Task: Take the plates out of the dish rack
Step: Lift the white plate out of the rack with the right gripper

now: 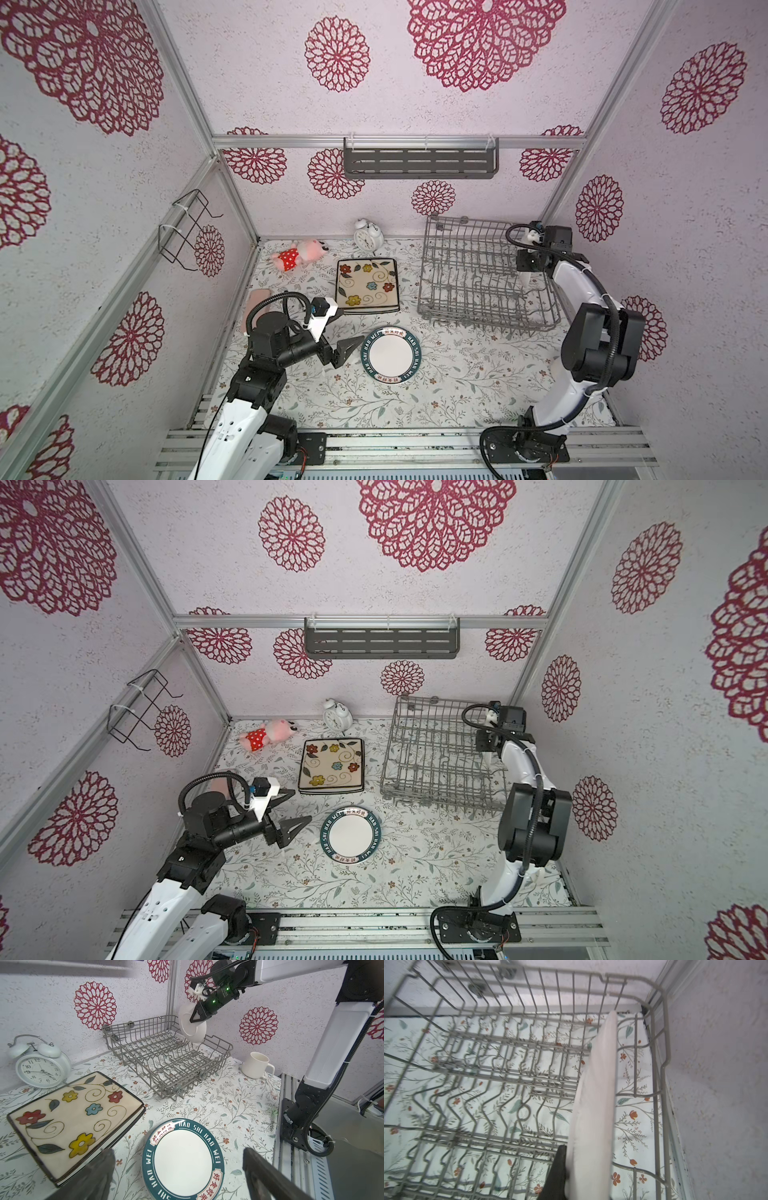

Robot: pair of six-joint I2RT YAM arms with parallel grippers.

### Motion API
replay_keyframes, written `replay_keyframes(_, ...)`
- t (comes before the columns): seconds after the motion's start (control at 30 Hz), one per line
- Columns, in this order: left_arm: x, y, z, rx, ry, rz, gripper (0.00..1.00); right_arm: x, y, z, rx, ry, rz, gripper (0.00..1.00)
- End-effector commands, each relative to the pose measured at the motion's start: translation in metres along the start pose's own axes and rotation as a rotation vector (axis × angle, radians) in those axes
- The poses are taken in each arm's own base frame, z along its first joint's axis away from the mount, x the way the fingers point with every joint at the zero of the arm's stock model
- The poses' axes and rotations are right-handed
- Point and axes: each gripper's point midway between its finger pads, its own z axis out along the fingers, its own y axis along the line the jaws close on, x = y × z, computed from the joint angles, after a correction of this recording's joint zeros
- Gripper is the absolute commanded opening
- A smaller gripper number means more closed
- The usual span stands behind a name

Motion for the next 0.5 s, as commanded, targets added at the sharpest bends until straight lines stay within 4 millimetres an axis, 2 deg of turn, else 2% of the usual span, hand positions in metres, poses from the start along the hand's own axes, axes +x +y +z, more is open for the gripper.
replay_keyframes(0.0, -0.014, -0.004, -0.004, 0.012, -0.043, 0.050, 0.97, -0.055, 0.011, -0.051, 0.000, -0.174, -0.016, 0.00)
replay_keyframes(0.07, -0.015, -0.005, -0.005, 0.013, -0.047, 0.053, 0.97, -0.064, 0.020, -0.061, -0.012, -0.195, -0.028, 0.00)
replay_keyframes(0.17, -0.016, -0.006, -0.006, 0.014, -0.052, 0.056, 0.97, -0.074, 0.044, -0.077, -0.049, -0.224, -0.074, 0.00)
replay_keyframes(0.23, -0.018, -0.007, -0.007, 0.010, -0.058, 0.060, 0.97, -0.079, 0.067, -0.087, -0.072, -0.248, -0.135, 0.00)
replay_keyframes(0.33, -0.022, -0.007, -0.010, -0.004, -0.072, 0.073, 0.97, -0.085, 0.115, -0.107, -0.124, -0.316, -0.277, 0.00)
replay_keyframes(0.47, -0.024, -0.011, -0.017, -0.016, -0.097, 0.095, 0.97, -0.085, 0.172, -0.140, -0.201, -0.422, -0.425, 0.00)
